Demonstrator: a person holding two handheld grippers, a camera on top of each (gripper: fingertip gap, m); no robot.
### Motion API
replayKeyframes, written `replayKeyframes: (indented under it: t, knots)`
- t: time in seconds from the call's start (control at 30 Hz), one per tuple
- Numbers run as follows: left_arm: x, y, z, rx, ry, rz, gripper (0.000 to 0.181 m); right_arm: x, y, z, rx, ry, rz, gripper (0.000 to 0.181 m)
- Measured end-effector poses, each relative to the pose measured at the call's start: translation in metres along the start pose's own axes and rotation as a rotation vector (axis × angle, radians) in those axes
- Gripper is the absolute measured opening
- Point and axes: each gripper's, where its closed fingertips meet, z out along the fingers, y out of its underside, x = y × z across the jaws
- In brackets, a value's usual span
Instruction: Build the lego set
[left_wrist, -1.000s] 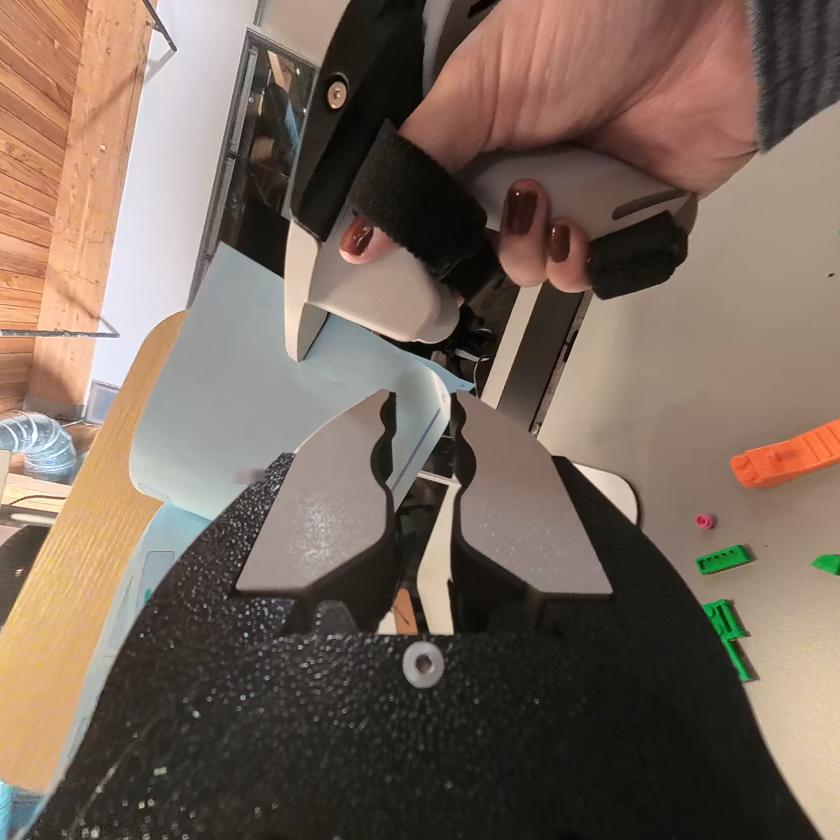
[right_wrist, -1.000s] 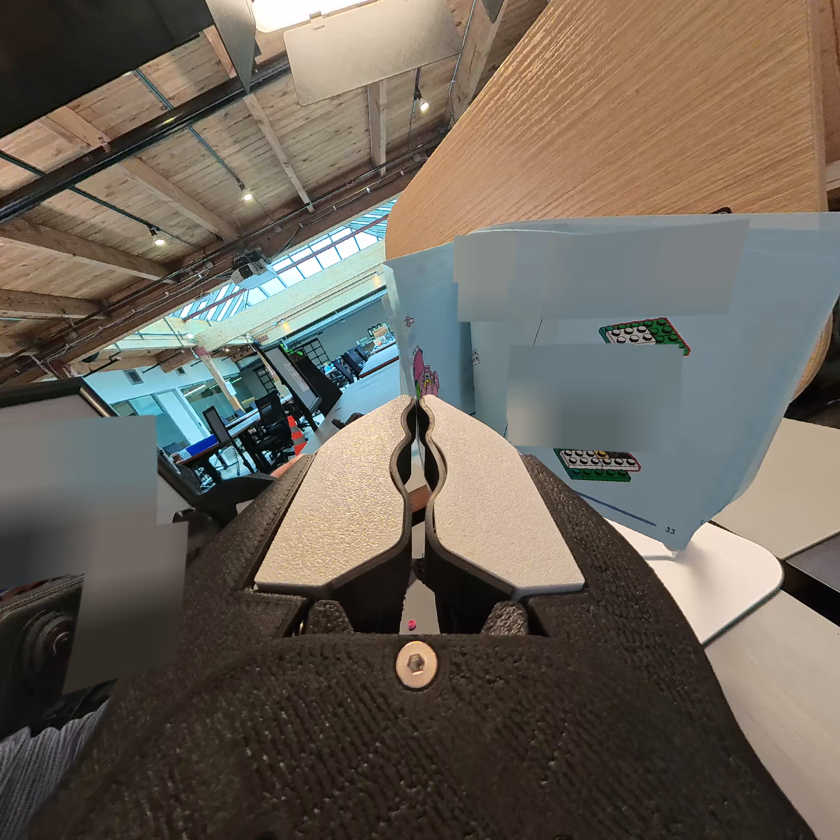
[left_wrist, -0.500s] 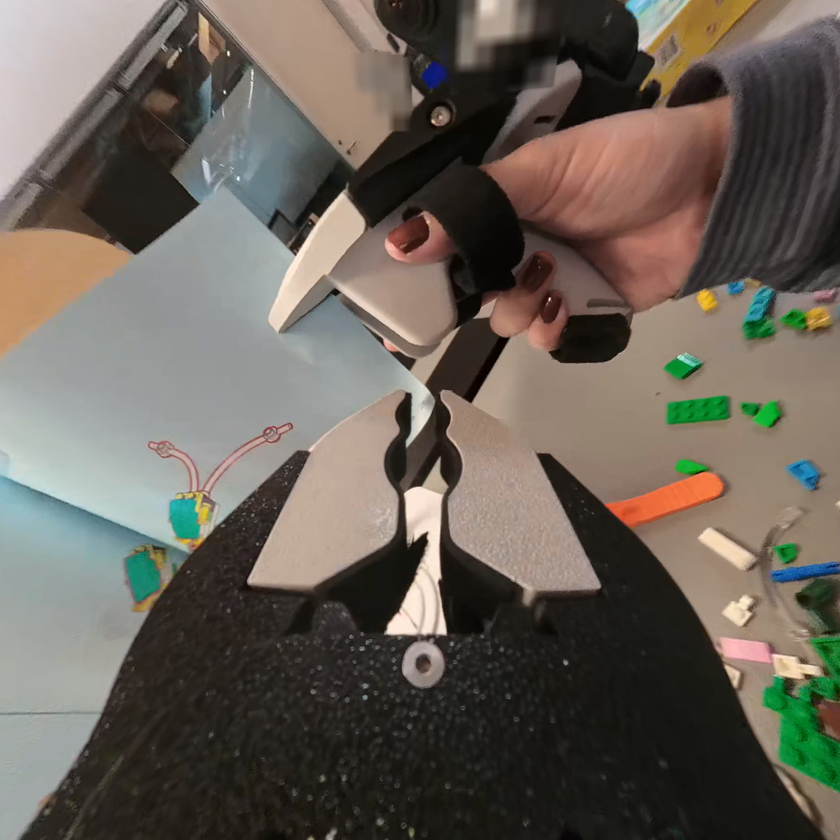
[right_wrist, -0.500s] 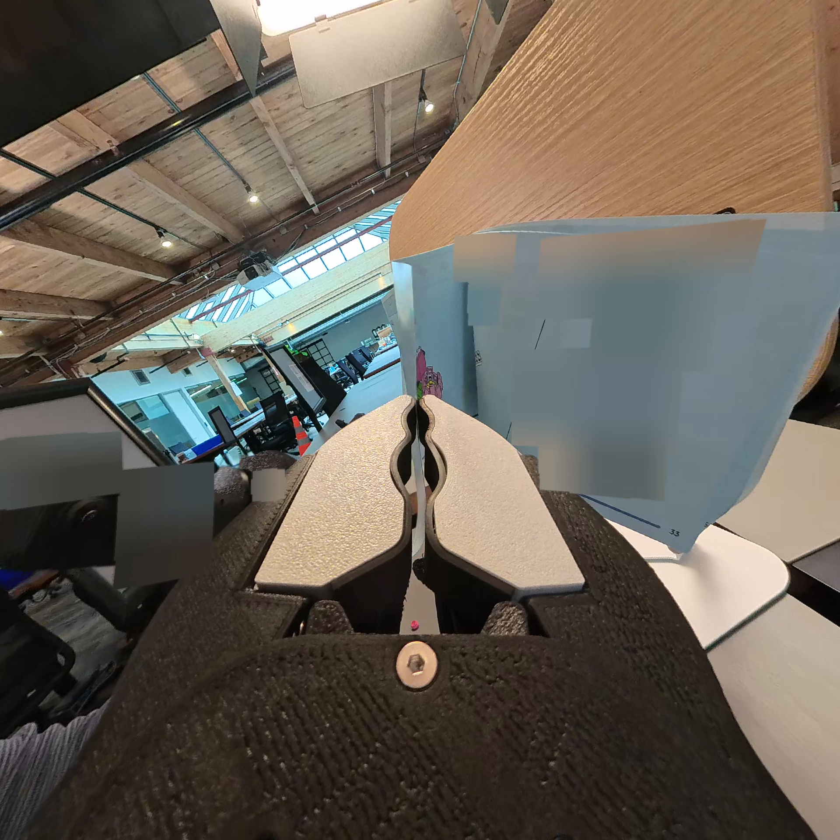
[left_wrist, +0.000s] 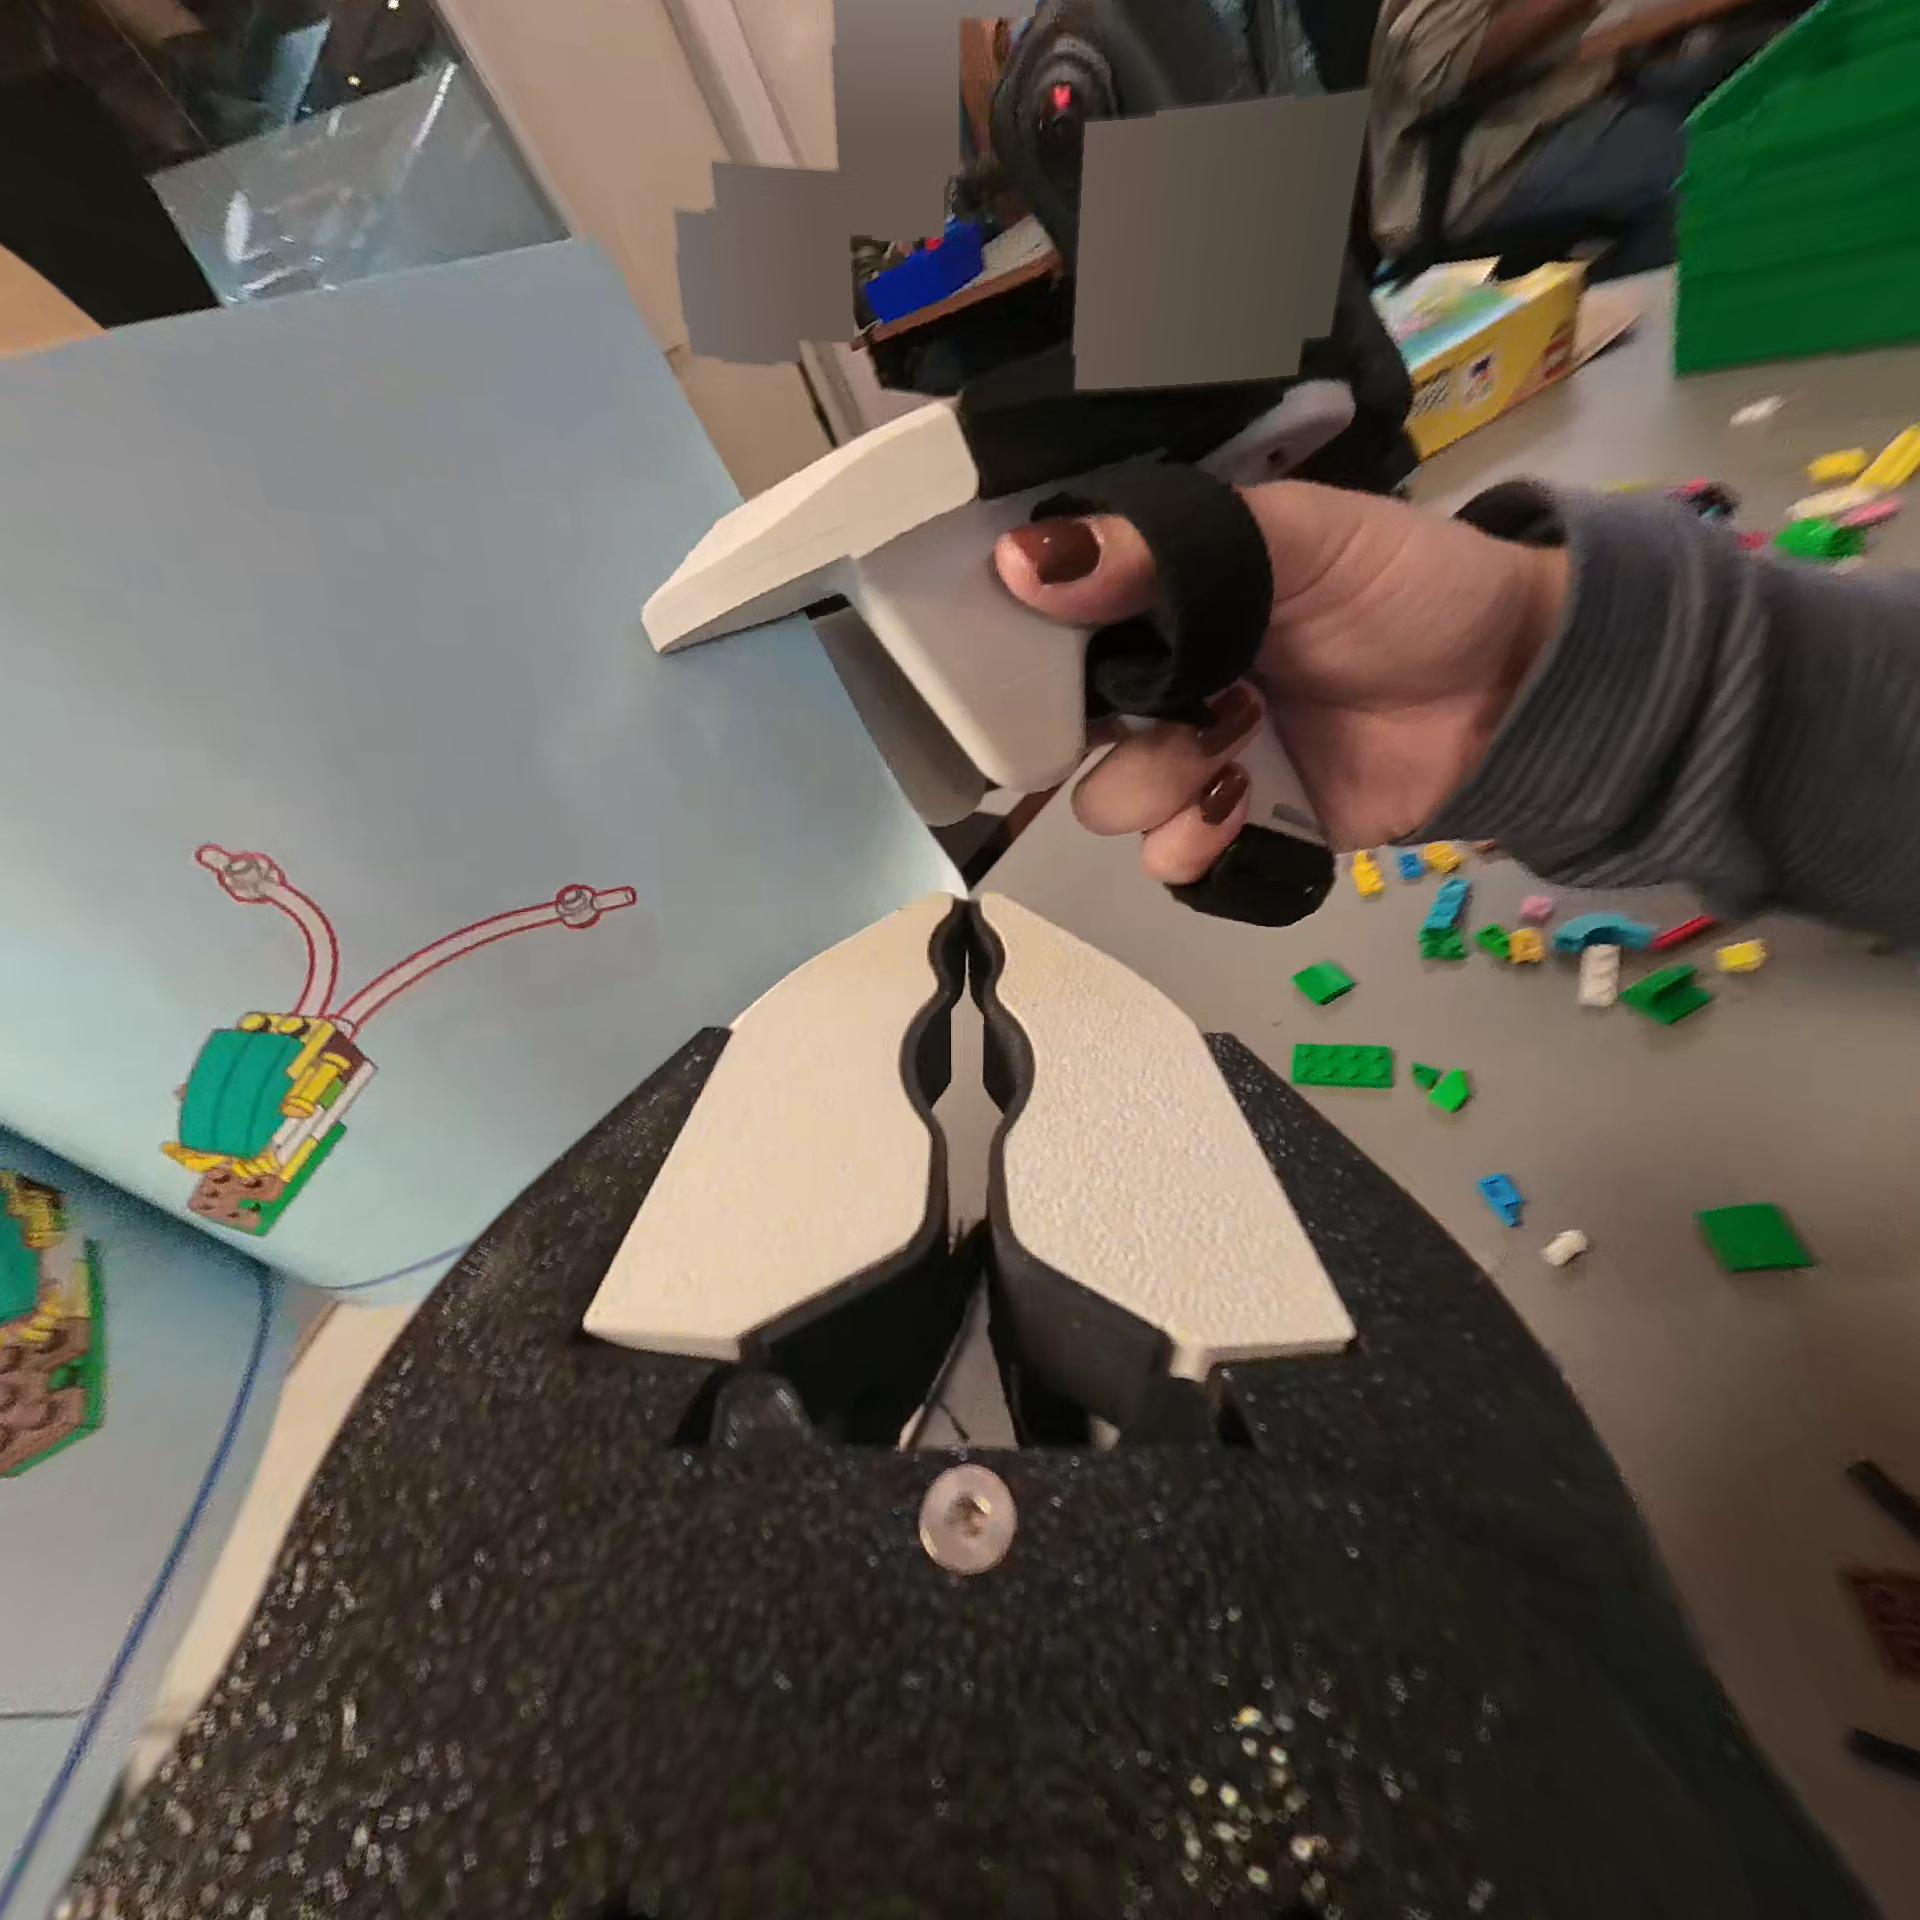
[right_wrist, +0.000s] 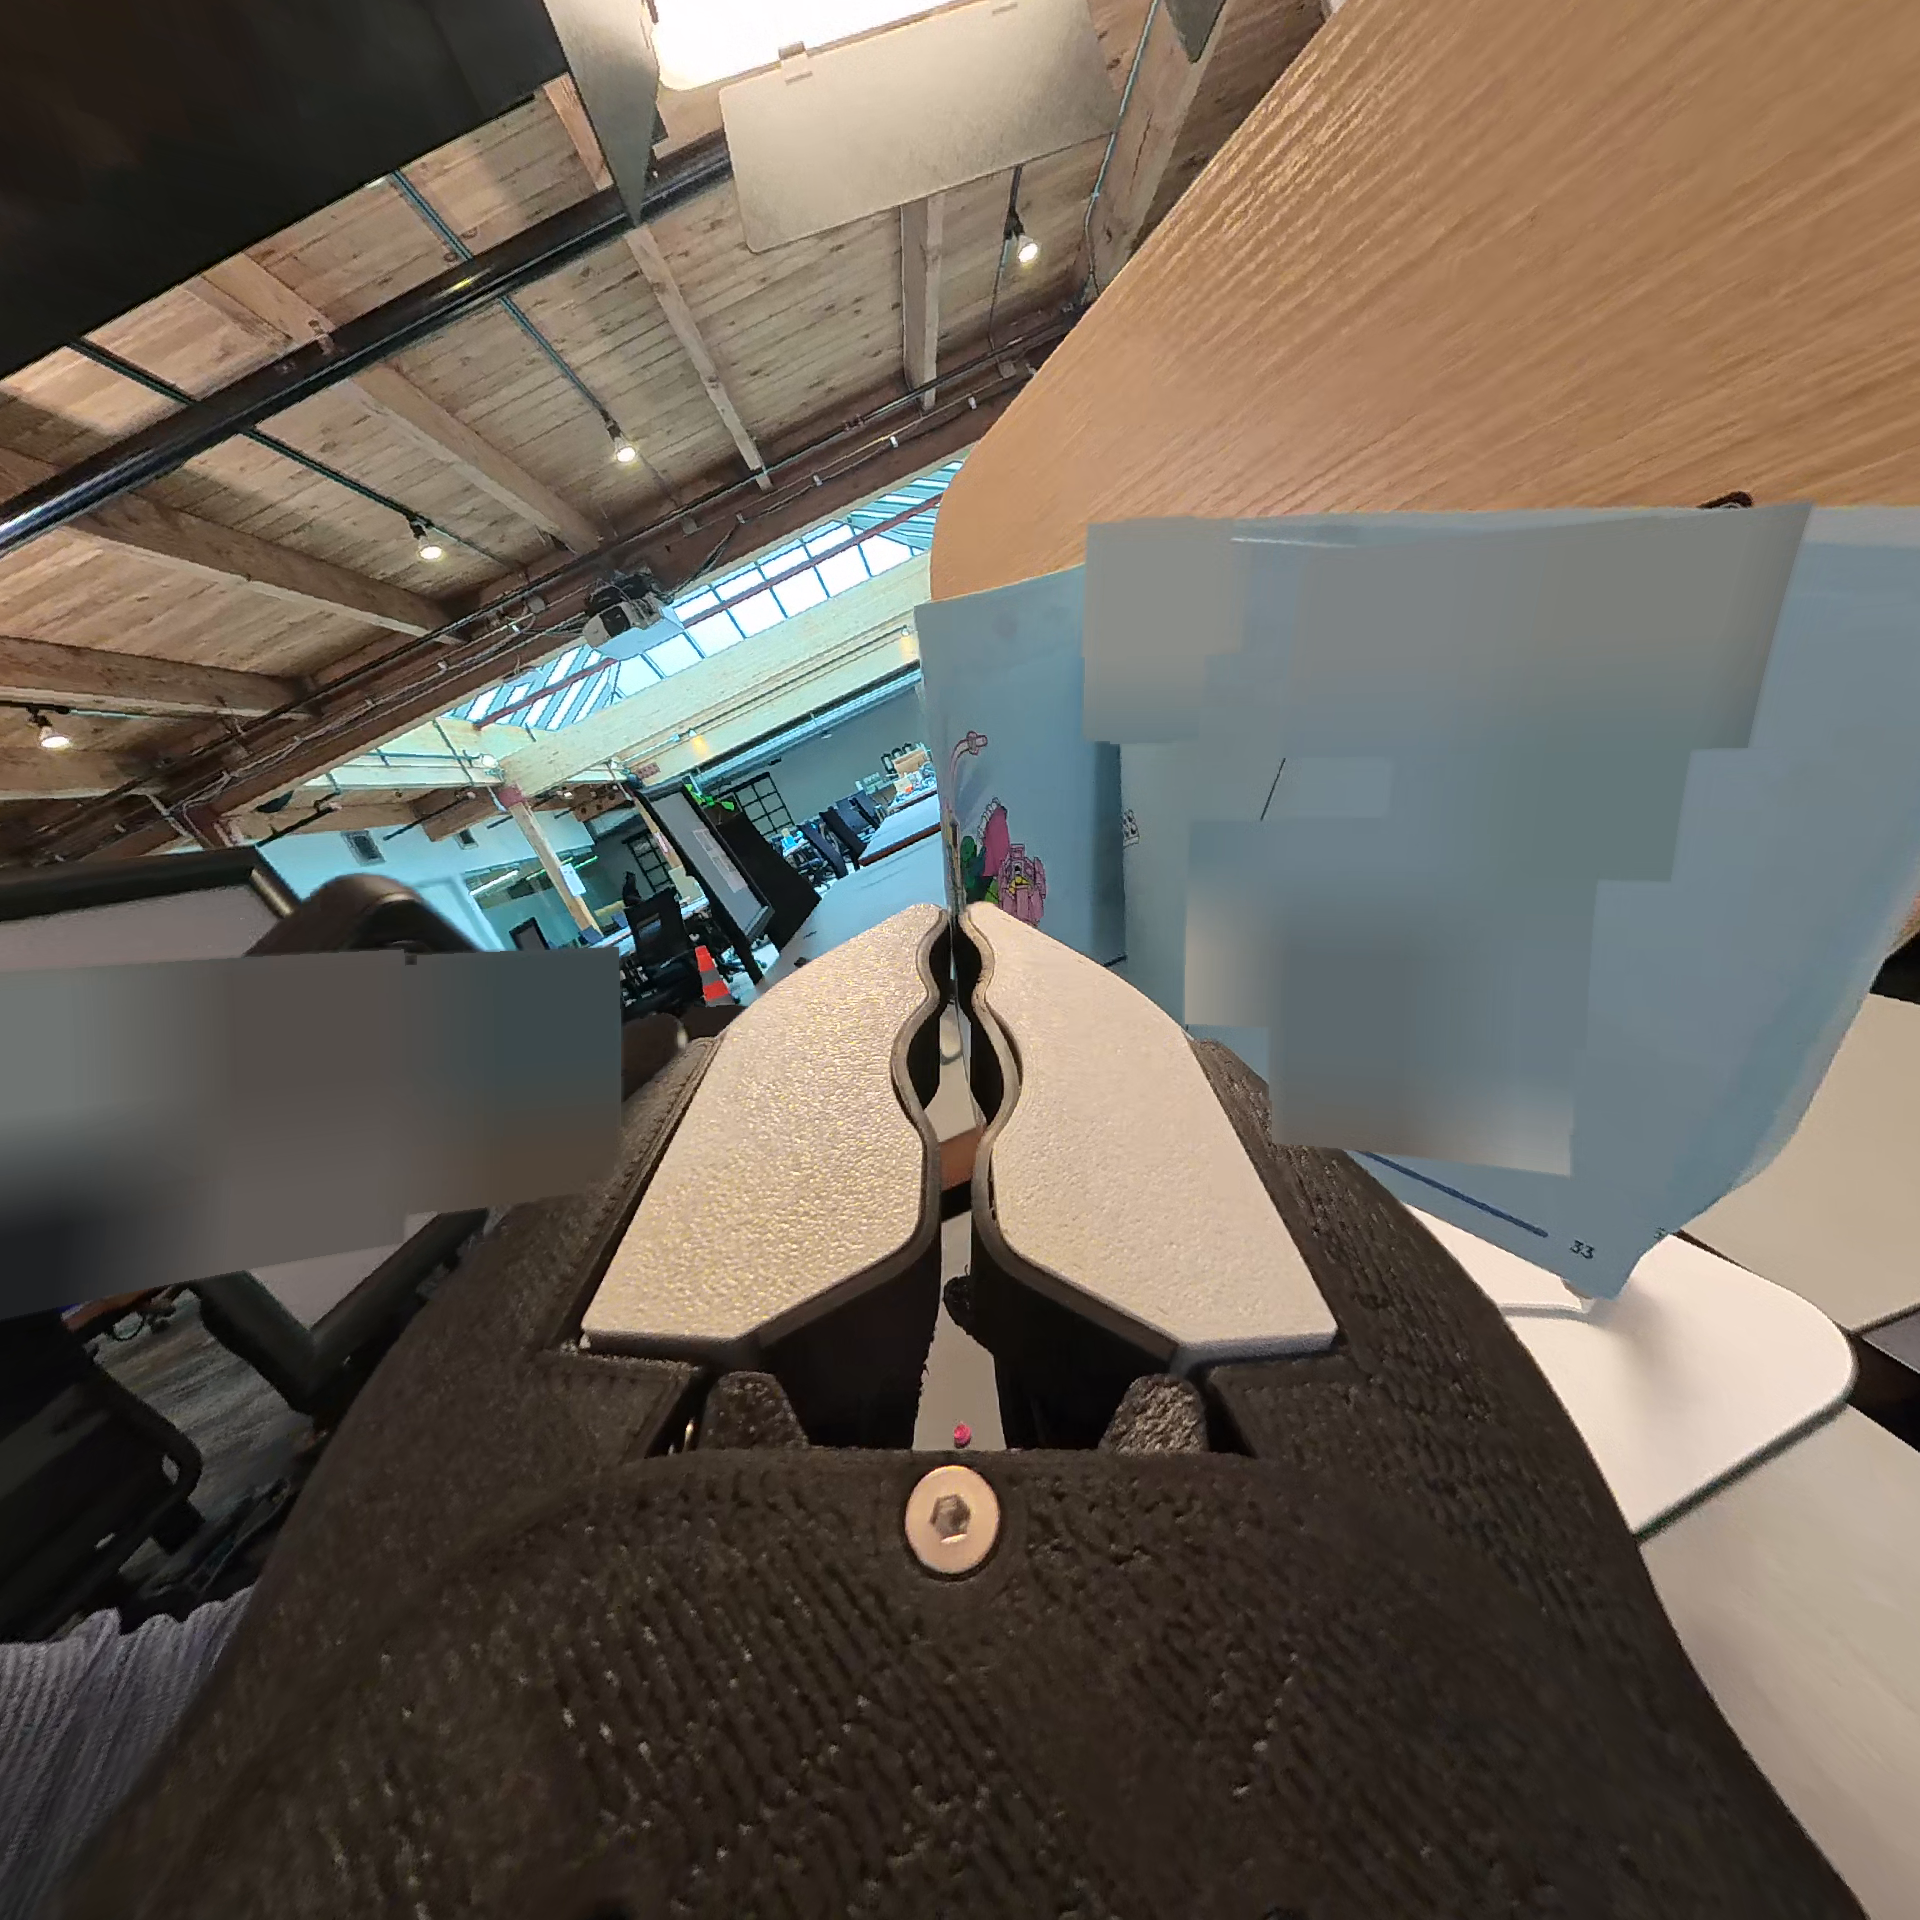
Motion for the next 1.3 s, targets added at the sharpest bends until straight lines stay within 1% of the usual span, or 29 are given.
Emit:
replayKeyframes:
  t: [0.03, 0.2, 0.43, 0.53, 0.77, 0.83, 0.9, 1.0, 1.07, 1.13, 1.2, 1.3]
  knots:
    - [0.001, -0.001, -0.001, 0.017, 0.026, -0.036, 0.000, -0.001, -0.001, 0.000, 0.003, -0.007, -0.001, 0.000]
    - [0.006, -0.008, -0.007, 0.099, 0.128, -0.166, 0.000, -0.006, -0.002, 0.000, 0.015, -0.037, -0.008, 0.000]
    - [0.010, -0.016, -0.014, 0.179, 0.226, -0.274, 0.001, -0.012, -0.004, 0.000, 0.023, -0.064, -0.027, 0.000]
    - [0.010, -0.018, -0.016, 0.201, 0.237, -0.286, 0.005, -0.012, -0.003, 0.001, 0.021, -0.065, -0.032, 0.000]
    - [0.006, -0.012, -0.014, 0.154, 0.187, -0.246, 0.008, -0.014, -0.002, 0.001, 0.019, -0.069, -0.039, 0.000]
    - [0.004, -0.014, -0.014, 0.153, 0.161, -0.232, 0.010, -0.014, -0.002, 0.001, 0.020, -0.065, -0.049, 0.000]
    - [-0.003, -0.013, -0.015, 0.138, 0.100, -0.195, 0.009, -0.014, -0.003, 0.001, 0.025, -0.057, -0.066, 0.000]
    - [-0.023, -0.012, -0.019, 0.105, -0.078, -0.092, 0.006, -0.012, -0.004, 0.001, 0.034, -0.027, -0.100, 0.000]
    - [-0.035, -0.014, -0.024, 0.102, -0.181, -0.069, 0.005, -0.011, -0.004, 0.002, 0.033, 0.002, -0.157, 0.000]
    - [-0.041, -0.020, -0.028, 0.127, -0.221, -0.087, 0.010, -0.010, -0.003, 0.003, 0.027, 0.048, -0.260, 0.000]
    - [-0.043, -0.025, -0.030, 0.158, -0.231, -0.103, 0.020, -0.009, -0.001, 0.004, 0.013, 0.111, -0.402, 0.000]
    - [-0.049, -0.024, -0.034, 0.163, -0.263, -0.100, 0.028, -0.009, 0.001, 0.005, -0.004, 0.200, -0.597, 0.000]
